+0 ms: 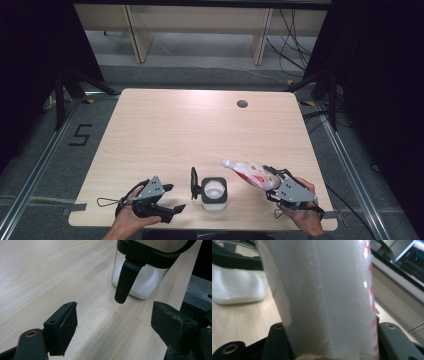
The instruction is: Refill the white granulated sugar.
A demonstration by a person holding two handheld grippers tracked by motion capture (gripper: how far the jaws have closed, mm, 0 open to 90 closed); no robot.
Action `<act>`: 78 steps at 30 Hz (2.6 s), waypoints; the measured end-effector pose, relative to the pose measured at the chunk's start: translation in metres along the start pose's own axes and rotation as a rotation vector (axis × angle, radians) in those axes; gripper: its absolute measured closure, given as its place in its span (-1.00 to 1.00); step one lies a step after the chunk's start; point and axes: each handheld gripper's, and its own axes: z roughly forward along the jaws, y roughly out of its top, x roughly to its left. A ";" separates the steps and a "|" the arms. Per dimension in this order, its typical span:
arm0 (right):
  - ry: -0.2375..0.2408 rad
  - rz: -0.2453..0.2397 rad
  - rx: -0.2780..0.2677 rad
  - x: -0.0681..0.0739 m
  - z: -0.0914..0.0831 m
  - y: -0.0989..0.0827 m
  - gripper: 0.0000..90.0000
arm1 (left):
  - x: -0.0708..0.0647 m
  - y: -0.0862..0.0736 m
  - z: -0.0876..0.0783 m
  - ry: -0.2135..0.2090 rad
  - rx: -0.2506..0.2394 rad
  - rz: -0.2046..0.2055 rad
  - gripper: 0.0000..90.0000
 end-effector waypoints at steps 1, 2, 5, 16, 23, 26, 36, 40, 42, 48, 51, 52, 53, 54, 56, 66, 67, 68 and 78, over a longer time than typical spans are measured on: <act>0.002 0.053 -0.011 -0.004 0.006 -0.005 0.13 | -0.001 0.000 0.000 -0.001 -0.017 -0.016 -0.54; 0.011 0.070 -0.009 -0.006 0.007 -0.007 0.13 | -0.001 0.000 -0.001 0.002 -0.014 -0.014 -0.54; 0.021 0.108 -0.025 -0.012 0.014 -0.013 0.13 | -0.001 0.000 0.000 -0.001 -0.018 -0.020 -0.54; 0.061 0.257 -0.014 -0.021 0.030 -0.030 0.16 | 0.000 -0.001 -0.002 0.005 -0.022 -0.007 -0.54; 0.055 0.283 -0.012 -0.023 0.030 -0.032 0.16 | 0.000 -0.002 -0.002 0.001 -0.034 -0.015 -0.54; 0.054 0.288 0.004 -0.023 0.028 -0.033 0.17 | 0.001 -0.002 -0.004 0.016 -0.011 -0.005 -0.54; 0.030 0.359 -0.033 -0.025 0.024 -0.039 0.17 | -0.001 -0.002 -0.003 0.014 -0.020 -0.022 -0.54; 0.040 0.368 -0.024 -0.026 0.021 -0.040 0.15 | 0.000 -0.002 -0.003 0.014 -0.018 -0.018 -0.54; 0.026 0.370 -0.014 -0.028 0.020 -0.040 0.12 | 0.000 -0.002 -0.003 0.005 -0.020 -0.022 -0.54; 0.001 0.477 -0.012 -0.026 0.010 -0.038 -0.05 | 0.001 -0.002 -0.004 0.014 -0.009 -0.009 -0.54; -0.029 0.535 0.006 -0.023 0.002 -0.033 -0.16 | 0.001 -0.002 -0.004 0.009 -0.013 0.000 -0.54; -0.039 0.500 0.002 -0.023 0.000 -0.033 -0.21 | 0.001 -0.001 -0.004 0.009 -0.014 0.002 -0.54; -0.046 0.492 -0.001 -0.021 -0.002 -0.031 -0.23 | 0.000 -0.002 -0.004 0.013 -0.013 -0.014 -0.54; -0.055 0.500 0.019 -0.018 -0.004 -0.030 -0.24 | 0.000 -0.002 -0.003 0.012 -0.022 -0.010 -0.54; -0.060 0.493 0.023 -0.018 -0.006 -0.030 -0.26 | 0.000 -0.002 -0.003 0.012 -0.023 -0.008 -0.54; -0.098 0.592 0.072 -0.013 -0.032 -0.029 -0.36 | -0.001 -0.003 -0.003 0.007 -0.038 -0.035 -0.54; -0.110 0.608 0.079 -0.011 -0.037 -0.028 -0.36 | 0.001 -0.002 -0.004 0.012 -0.022 -0.004 -0.54; -0.110 0.639 0.095 -0.009 -0.040 -0.026 -0.36 | 0.000 -0.002 -0.003 0.010 -0.020 -0.020 -0.54; -0.136 0.609 0.175 0.003 -0.053 -0.026 -0.40 | 0.000 0.001 -0.002 -0.001 -0.038 -0.044 -0.54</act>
